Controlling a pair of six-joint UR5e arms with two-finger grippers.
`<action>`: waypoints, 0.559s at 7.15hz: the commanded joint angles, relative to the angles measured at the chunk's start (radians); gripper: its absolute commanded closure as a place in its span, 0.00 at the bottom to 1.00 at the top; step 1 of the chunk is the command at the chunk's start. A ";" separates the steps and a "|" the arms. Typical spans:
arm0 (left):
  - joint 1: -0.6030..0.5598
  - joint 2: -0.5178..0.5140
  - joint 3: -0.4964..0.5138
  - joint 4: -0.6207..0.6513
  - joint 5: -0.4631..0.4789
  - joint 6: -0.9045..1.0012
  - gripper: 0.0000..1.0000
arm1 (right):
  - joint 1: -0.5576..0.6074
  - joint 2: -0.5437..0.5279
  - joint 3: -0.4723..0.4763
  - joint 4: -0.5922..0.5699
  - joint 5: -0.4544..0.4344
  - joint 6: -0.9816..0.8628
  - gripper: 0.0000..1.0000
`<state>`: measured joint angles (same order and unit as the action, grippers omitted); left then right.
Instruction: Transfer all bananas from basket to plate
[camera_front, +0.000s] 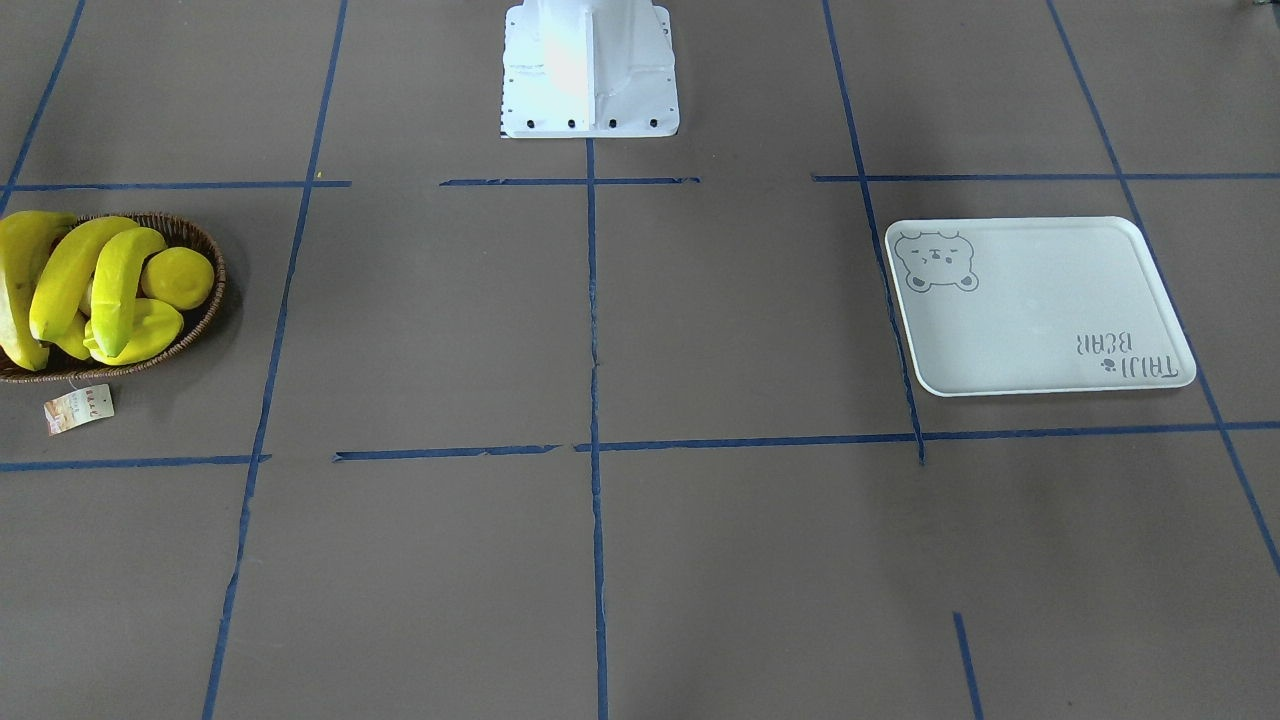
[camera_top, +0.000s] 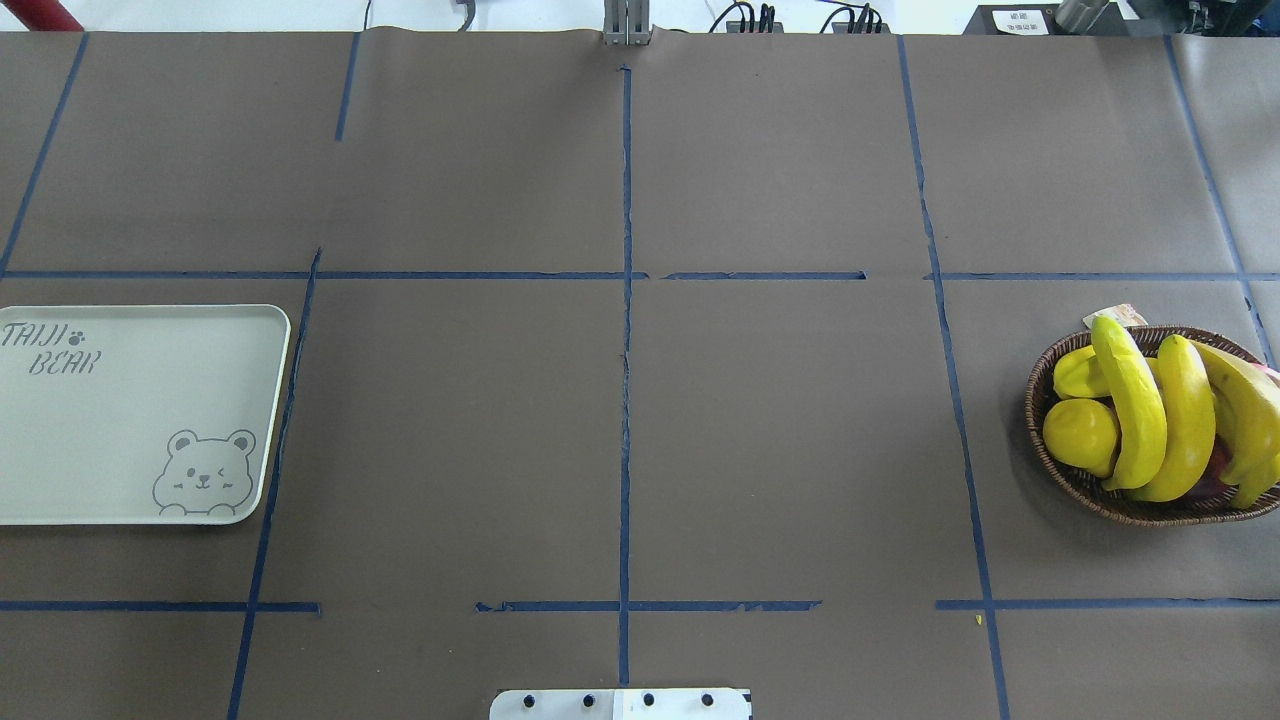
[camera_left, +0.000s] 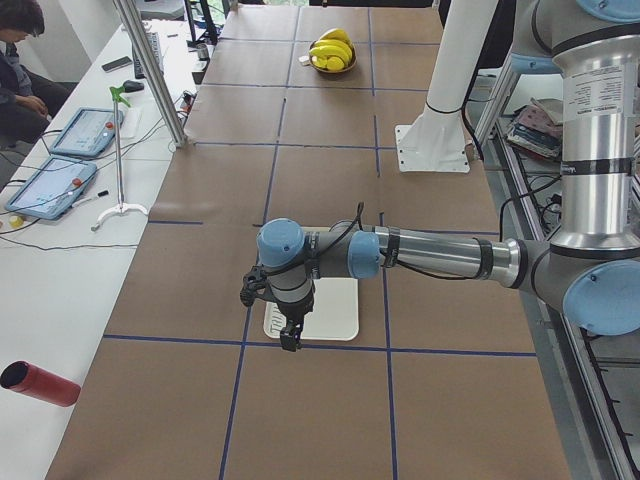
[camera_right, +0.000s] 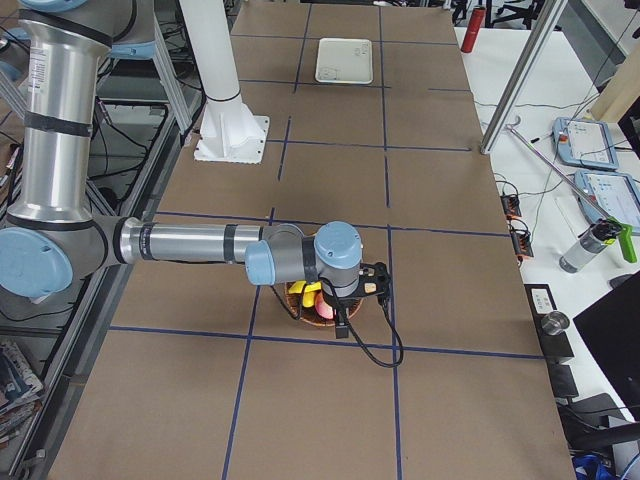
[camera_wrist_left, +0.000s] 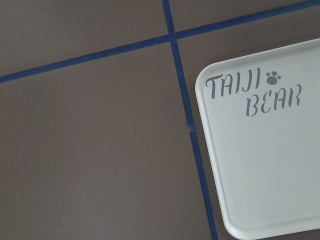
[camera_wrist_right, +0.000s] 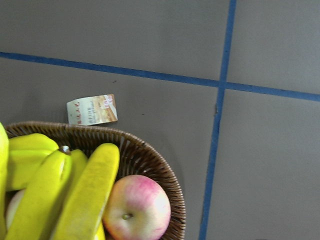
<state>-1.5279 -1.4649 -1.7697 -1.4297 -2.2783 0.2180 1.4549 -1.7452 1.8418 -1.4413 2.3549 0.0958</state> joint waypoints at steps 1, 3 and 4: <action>0.000 0.000 0.001 0.000 -0.001 0.000 0.00 | -0.108 -0.007 0.126 -0.004 -0.012 0.204 0.00; 0.000 0.002 0.001 0.000 -0.001 0.000 0.00 | -0.252 -0.011 0.180 0.012 -0.116 0.382 0.01; 0.000 0.002 0.001 0.000 -0.001 0.000 0.00 | -0.295 -0.087 0.172 0.129 -0.127 0.412 0.01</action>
<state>-1.5278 -1.4639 -1.7688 -1.4296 -2.2795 0.2178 1.2283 -1.7709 2.0048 -1.4085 2.2617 0.4373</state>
